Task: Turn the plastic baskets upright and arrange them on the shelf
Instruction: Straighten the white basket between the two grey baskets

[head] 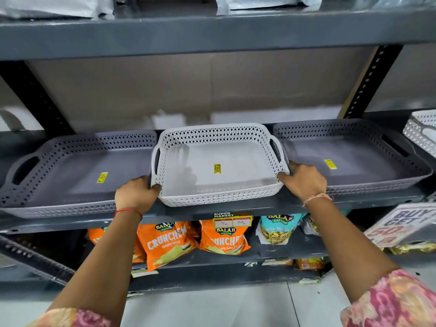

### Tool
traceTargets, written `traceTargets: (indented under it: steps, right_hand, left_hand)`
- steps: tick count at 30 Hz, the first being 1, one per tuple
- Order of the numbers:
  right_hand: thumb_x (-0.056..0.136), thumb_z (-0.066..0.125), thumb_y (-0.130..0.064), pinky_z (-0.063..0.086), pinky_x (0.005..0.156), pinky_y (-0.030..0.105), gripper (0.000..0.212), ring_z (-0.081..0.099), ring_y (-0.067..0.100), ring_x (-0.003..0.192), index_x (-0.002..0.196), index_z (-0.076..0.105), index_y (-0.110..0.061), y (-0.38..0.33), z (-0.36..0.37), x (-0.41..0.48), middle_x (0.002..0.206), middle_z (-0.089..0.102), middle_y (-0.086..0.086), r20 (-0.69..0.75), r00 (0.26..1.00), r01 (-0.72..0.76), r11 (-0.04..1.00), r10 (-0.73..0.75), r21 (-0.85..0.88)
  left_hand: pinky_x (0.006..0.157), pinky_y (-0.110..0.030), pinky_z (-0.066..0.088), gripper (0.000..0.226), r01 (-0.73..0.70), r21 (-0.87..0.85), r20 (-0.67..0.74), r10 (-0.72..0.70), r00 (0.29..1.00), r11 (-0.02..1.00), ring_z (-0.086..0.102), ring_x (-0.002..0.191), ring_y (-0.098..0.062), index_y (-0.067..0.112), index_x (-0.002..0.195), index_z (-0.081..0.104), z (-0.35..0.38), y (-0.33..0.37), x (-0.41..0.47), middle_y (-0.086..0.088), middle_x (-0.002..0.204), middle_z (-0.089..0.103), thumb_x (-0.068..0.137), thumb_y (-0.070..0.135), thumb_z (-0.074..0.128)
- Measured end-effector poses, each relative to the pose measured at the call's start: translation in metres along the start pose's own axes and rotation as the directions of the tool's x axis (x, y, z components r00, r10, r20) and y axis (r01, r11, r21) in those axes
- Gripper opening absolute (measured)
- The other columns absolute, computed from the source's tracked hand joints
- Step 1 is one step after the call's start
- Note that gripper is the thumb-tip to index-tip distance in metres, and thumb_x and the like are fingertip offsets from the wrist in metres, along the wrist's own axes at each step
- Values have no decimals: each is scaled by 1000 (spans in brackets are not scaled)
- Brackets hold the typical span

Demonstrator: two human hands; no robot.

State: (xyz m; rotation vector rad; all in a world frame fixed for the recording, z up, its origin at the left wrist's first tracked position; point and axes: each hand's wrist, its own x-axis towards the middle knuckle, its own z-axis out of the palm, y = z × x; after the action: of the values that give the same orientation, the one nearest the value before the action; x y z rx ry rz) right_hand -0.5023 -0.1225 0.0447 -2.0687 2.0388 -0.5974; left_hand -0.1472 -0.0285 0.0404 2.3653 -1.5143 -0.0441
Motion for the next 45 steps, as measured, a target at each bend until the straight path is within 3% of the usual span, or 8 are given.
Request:
traceTargets:
  steps: [4, 9, 14, 27, 34, 41, 45]
  right_hand:
    - [78, 56, -43, 43, 61, 30, 31, 64, 38, 78, 101, 67, -26, 2, 1, -3, 79, 68, 18, -6, 1000, -14, 1000, 14, 7]
    - [79, 56, -48, 41, 61, 30, 32, 64, 39, 79, 97, 68, -25, 3, 2, -4, 80, 69, 19, -28, 999, -30, 999, 31, 19]
    - [79, 56, -49, 41, 62, 31, 33, 64, 40, 80, 95, 69, -23, 3, 5, -4, 80, 69, 20, -53, 997, -49, 998, 50, 30]
    - [78, 58, -45, 42, 62, 32, 31, 63, 40, 78, 94, 70, -22, 4, 5, -4, 80, 69, 21, -30, 998, -47, 998, 48, 36]
    - [75, 60, -41, 42, 60, 30, 29, 62, 39, 77, 96, 70, -24, 4, 3, -3, 79, 68, 19, -23, 999, -30, 999, 31, 34]
    - [76, 59, -55, 41, 59, 30, 40, 62, 36, 75, 91, 69, -19, 4, 4, -2, 64, 54, 11, -6, 998, -57, 998, 58, 23]
    - [75, 58, -60, 44, 59, 31, 48, 62, 36, 75, 89, 69, -16, 4, 3, -2, 65, 57, 13, 2, 998, -67, 997, 67, 27]
  left_hand:
    - [59, -31, 35, 20, -15, -16, 9, 15, 1000, 1000, 46, 64, -33, 15, 71, 44, -1, -1, 1, -24, 81, 65, 83, 30, 53]
    - [57, -29, 32, 28, -29, 3, 20, 29, 999, 1000, 44, 62, -31, 15, 68, 43, -1, -4, 0, -18, 70, 58, 78, 41, 43]
    - [59, -30, 34, 25, -10, 28, 17, 9, 1000, 1000, 44, 63, -31, 12, 70, 44, 0, -4, 1, -24, 80, 64, 84, 32, 50]
    - [59, -31, 34, 24, -46, 43, 0, 46, 999, 998, 49, 67, -35, 8, 80, 54, 2, -7, 2, -23, 82, 65, 83, 31, 50]
    - [56, -28, 32, 24, -18, 42, -1, 19, 1000, 999, 45, 62, -31, 11, 70, 45, 4, -4, 1, -11, 66, 50, 83, 30, 47]
    - [54, -27, 30, 30, -12, 32, -61, 14, 998, 999, 43, 60, -31, 7, 65, 45, 5, -5, -1, -11, 61, 46, 84, 30, 48]
    - [49, -24, 23, 35, 21, 12, -70, -20, 997, 1000, 42, 56, -31, 9, 56, 40, 5, -3, -3, -4, 48, 33, 84, 30, 47]
